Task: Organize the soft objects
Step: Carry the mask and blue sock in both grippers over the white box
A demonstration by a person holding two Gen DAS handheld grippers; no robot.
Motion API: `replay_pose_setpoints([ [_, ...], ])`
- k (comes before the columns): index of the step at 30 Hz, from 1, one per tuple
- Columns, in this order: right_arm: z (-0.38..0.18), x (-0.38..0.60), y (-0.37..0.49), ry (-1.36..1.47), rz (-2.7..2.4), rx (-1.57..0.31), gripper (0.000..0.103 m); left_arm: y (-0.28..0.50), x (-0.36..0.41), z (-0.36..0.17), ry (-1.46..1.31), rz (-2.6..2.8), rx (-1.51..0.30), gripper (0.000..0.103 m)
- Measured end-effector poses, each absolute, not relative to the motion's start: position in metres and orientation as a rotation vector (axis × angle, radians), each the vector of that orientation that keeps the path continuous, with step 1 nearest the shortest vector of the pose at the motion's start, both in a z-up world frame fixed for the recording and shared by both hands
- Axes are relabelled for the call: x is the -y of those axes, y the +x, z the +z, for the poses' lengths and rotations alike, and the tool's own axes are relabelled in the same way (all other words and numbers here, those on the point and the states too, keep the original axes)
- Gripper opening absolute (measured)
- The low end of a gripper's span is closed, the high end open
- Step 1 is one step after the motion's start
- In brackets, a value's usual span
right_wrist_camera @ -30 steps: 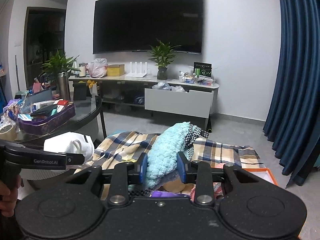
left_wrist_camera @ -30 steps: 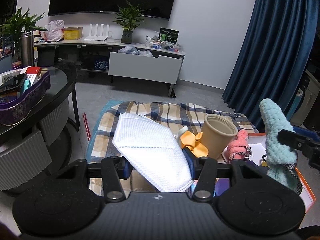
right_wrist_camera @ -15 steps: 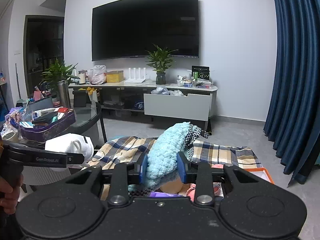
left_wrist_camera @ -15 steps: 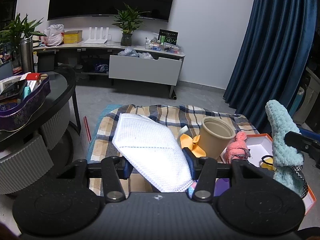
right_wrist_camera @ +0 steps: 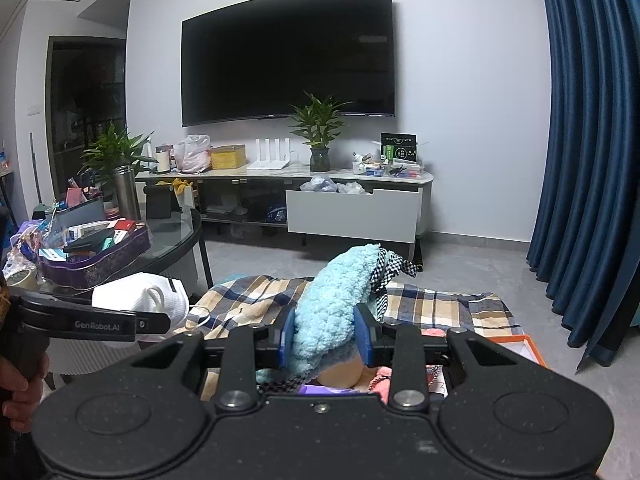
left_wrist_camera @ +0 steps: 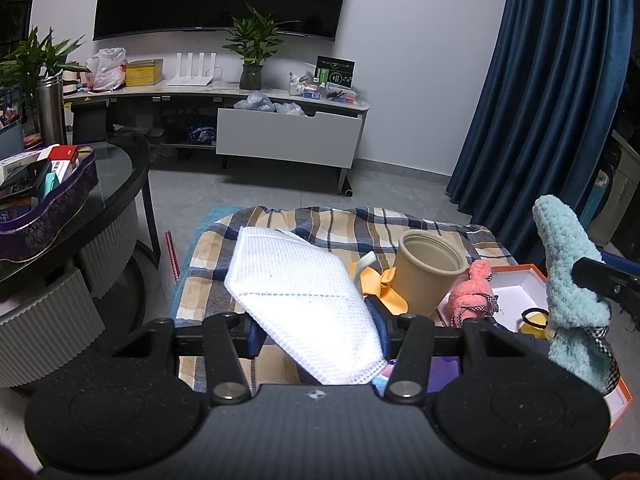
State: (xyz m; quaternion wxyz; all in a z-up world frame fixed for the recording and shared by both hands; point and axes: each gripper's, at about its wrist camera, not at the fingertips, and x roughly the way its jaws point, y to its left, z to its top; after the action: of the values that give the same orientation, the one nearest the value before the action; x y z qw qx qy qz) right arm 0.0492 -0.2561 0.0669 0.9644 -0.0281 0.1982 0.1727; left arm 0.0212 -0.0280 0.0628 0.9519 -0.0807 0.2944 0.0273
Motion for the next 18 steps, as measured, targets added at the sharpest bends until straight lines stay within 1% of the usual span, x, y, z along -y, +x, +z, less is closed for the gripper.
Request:
replay_pose_setpoints([
  [18,0.071,0.266,0.046,-0.04,0.327,-0.395,0.039,0.026,0.054,0.064,-0.148,-0.017,-0.601,0.051],
])
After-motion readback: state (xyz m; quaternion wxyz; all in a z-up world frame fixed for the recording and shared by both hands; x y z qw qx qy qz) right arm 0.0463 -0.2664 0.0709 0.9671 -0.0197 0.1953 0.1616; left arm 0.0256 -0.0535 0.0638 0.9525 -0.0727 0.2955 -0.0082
